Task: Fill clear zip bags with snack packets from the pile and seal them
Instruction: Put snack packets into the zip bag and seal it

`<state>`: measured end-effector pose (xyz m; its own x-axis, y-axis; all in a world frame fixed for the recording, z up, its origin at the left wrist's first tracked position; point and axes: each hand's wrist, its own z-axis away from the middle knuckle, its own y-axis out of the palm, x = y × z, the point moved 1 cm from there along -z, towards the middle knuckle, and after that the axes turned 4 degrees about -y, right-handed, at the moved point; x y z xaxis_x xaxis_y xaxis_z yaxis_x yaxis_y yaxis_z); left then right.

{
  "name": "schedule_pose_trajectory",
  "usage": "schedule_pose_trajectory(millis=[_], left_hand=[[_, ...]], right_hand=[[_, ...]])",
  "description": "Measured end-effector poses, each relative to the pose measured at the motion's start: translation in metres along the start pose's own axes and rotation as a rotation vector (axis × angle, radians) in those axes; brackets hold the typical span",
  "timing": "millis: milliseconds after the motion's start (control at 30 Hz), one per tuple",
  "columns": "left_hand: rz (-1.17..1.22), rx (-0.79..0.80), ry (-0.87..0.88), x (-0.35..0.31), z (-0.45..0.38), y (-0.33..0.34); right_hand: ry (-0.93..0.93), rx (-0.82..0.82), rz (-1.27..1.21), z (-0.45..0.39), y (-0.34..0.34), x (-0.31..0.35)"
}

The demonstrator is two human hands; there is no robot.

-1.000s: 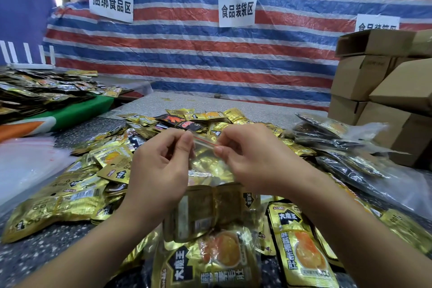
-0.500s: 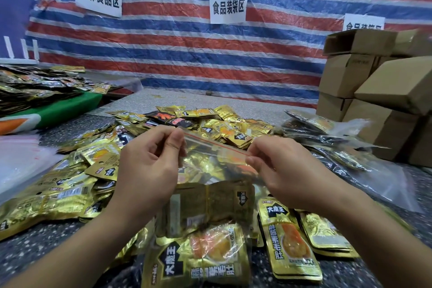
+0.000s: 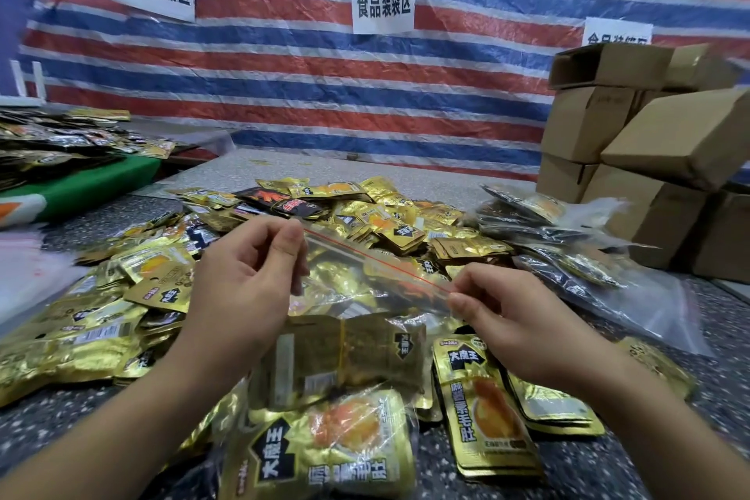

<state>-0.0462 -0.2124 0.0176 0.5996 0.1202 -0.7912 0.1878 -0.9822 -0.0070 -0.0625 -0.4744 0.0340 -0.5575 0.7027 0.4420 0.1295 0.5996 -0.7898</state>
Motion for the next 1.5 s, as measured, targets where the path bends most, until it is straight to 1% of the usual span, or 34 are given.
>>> schedule_pose_trajectory(millis=[133,300,467,533,600,700,1000,1100,1167,1267,1333,1400,1433,1500], left_hand=[[0.01,-0.023,-0.015,0.001,0.0,0.001],[-0.005,-0.05,-0.002,0.0,-0.001,-0.002],[0.008,0.023,-0.017,0.003,0.003,0.004],[0.033,0.036,-0.021,0.003,0.003,0.006],[0.061,0.041,-0.033,0.003,0.002,0.007],[0.083,0.046,-0.035,0.0,0.002,0.007],[0.091,-0.009,-0.061,-0.001,0.003,0.006],[0.095,0.001,-0.063,0.0,0.002,0.006],[0.091,0.022,-0.055,-0.001,0.002,0.007],[0.111,0.049,-0.049,-0.003,0.004,0.008],[0.116,0.06,-0.037,-0.005,0.005,0.009],[0.117,0.07,-0.02,-0.007,0.005,0.01],[0.114,0.073,-0.013,-0.007,0.005,0.01],[0.109,0.075,0.002,-0.008,0.006,0.008]], right_hand=[[-0.011,-0.065,0.025,-0.002,-0.001,0.002],[-0.119,-0.165,0.12,-0.006,-0.004,0.012],[-0.119,-0.106,0.137,0.0,-0.005,0.003],[-0.122,-0.108,0.147,0.001,-0.004,0.003],[-0.105,-0.128,0.11,-0.001,-0.002,0.006],[-0.081,-0.149,-0.01,-0.005,0.006,0.01],[-0.098,-0.233,-0.019,-0.004,0.008,0.017],[-0.056,-0.209,-0.111,-0.004,0.005,0.016],[-0.036,-0.189,-0.123,-0.002,0.004,0.015],[0.006,-0.148,-0.079,-0.002,0.003,0.013],[0.021,-0.099,0.034,-0.004,-0.001,0.018],[-0.023,-0.062,0.132,-0.013,-0.007,0.03],[-0.051,-0.047,0.135,-0.02,-0.008,0.04],[-0.074,-0.003,0.064,-0.037,-0.008,0.061]])
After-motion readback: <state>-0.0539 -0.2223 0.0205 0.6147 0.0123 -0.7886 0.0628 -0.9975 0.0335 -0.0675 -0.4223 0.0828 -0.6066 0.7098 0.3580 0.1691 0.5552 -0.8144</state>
